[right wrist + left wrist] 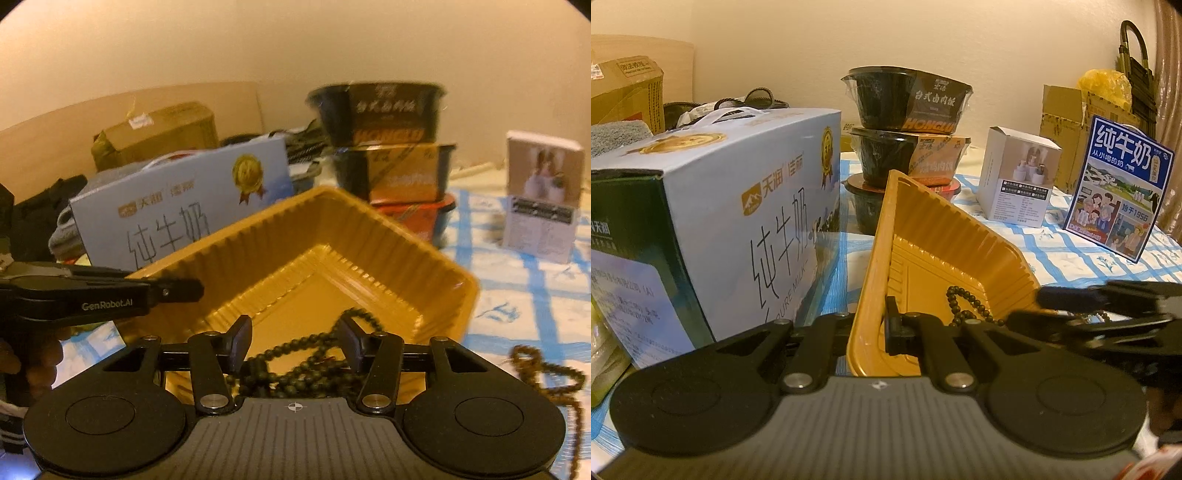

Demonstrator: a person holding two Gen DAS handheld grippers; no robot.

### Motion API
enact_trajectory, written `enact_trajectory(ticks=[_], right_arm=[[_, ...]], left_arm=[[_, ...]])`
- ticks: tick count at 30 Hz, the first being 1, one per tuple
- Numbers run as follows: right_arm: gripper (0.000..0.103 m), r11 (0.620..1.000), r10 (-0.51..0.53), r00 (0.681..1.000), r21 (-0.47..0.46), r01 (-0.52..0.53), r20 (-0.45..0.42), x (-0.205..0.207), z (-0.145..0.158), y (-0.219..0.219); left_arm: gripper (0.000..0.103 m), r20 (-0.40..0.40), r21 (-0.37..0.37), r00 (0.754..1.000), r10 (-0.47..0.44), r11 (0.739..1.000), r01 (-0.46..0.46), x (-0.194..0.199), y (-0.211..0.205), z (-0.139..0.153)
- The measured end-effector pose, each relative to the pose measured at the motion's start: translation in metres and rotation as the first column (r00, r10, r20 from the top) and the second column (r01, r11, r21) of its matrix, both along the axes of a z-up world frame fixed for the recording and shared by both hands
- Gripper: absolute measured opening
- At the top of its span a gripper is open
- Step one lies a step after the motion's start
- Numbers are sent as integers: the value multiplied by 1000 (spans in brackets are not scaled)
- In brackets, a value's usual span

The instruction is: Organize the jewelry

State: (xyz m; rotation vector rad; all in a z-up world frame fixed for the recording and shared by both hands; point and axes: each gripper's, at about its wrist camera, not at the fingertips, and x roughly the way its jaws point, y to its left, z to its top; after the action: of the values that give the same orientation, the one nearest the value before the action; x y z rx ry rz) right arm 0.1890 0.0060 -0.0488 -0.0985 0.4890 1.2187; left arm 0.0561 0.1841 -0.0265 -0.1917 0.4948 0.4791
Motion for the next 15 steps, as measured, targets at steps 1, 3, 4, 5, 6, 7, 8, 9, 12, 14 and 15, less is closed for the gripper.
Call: enact_trajectory(ticks=[1, 3, 4, 5, 6, 7, 8, 9, 12, 14, 15], right_arm=[[52, 1000, -21, 1000, 1, 21, 8, 4, 2, -10], [52, 997, -73, 997, 8, 73, 15, 11, 3, -30], [52, 994, -110, 994, 7, 110, 11, 17, 3, -41], [52, 989, -146, 989, 7, 146, 0, 23, 2, -54], [52, 984, -180, 983, 4, 180, -14, 30, 0, -65], [52, 974, -225, 974, -8, 225, -29, 37, -3, -77], [52, 966, -257, 965, -22, 257, -40, 43, -7, -85], [52, 956, -291, 955, -44, 289, -49, 50, -11, -94], [52, 923, -377, 924, -102, 370, -57, 66, -22, -113], [52, 902, -421, 905, -130, 411, -57, 74, -28, -119], [52, 897, -431, 900, -132, 421, -59, 77, -29, -122]], left_arm=[[6, 0, 1, 1000, 0, 1000, 0, 0, 0, 0], [6, -1, 4, 1000, -2, 1000, 2, 1, -1, 0], [6, -2, 5, 1000, -2, 1000, 2, 1, -1, 0], [6, -1, 5, 1000, -1, 1000, 1, 1, -1, 0], [6, -2, 4, 1000, 0, 1000, 0, 1, -1, 0], [6, -3, 5, 1000, 0, 1000, 0, 1, -2, 0], [6, -4, 6, 1000, 0, 1000, 0, 0, -2, 0], [6, -5, 7, 1000, -1, 1000, 1, 1, -2, 0], [6, -7, 11, 1000, -2, 1000, 2, 1, -3, 1], [6, -8, 12, 1000, -1, 1000, 1, 1, -3, 1], [6, -7, 13, 1000, -2, 1000, 2, 1, -3, 1]])
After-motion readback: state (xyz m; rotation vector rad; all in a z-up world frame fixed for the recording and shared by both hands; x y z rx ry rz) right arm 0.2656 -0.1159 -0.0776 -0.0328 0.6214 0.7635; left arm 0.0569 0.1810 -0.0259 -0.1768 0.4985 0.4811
